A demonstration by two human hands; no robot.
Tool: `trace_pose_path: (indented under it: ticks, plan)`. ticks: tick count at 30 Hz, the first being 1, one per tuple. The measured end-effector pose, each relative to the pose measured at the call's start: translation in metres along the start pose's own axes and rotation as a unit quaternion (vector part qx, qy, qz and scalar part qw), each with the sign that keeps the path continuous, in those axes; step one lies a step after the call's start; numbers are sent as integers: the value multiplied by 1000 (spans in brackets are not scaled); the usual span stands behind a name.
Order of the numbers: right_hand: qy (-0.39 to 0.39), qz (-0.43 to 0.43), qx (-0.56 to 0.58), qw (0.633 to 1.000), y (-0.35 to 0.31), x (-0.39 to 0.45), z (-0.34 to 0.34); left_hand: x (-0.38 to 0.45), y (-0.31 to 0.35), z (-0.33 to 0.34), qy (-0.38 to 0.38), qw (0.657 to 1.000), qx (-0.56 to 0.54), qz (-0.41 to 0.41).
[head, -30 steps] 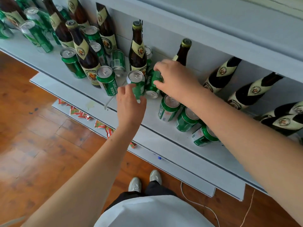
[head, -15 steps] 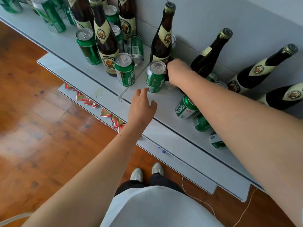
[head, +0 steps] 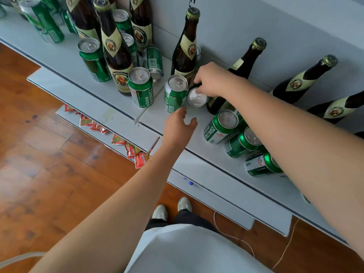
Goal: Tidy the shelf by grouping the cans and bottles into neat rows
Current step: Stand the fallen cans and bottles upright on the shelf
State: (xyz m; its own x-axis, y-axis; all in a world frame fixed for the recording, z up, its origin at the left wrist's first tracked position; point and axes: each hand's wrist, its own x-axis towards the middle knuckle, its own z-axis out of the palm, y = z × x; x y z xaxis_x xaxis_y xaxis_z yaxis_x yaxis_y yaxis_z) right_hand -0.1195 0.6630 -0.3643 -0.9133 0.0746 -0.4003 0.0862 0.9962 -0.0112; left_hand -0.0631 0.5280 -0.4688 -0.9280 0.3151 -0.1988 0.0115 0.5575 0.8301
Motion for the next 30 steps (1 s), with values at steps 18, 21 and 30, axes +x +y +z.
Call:
trace_pose_path:
  ticks: [18,21,30]
  plan:
    - [40,-15,177,983,-13,-44,13,-23,-6,-20,134,990,11,44]
    - [92,6,213,973,-11,-46,13,-25,-18,-41,145,988,38,46]
    - [248,19,188,950,-9,-73,22,-5,-28,-51,150,989,6,18]
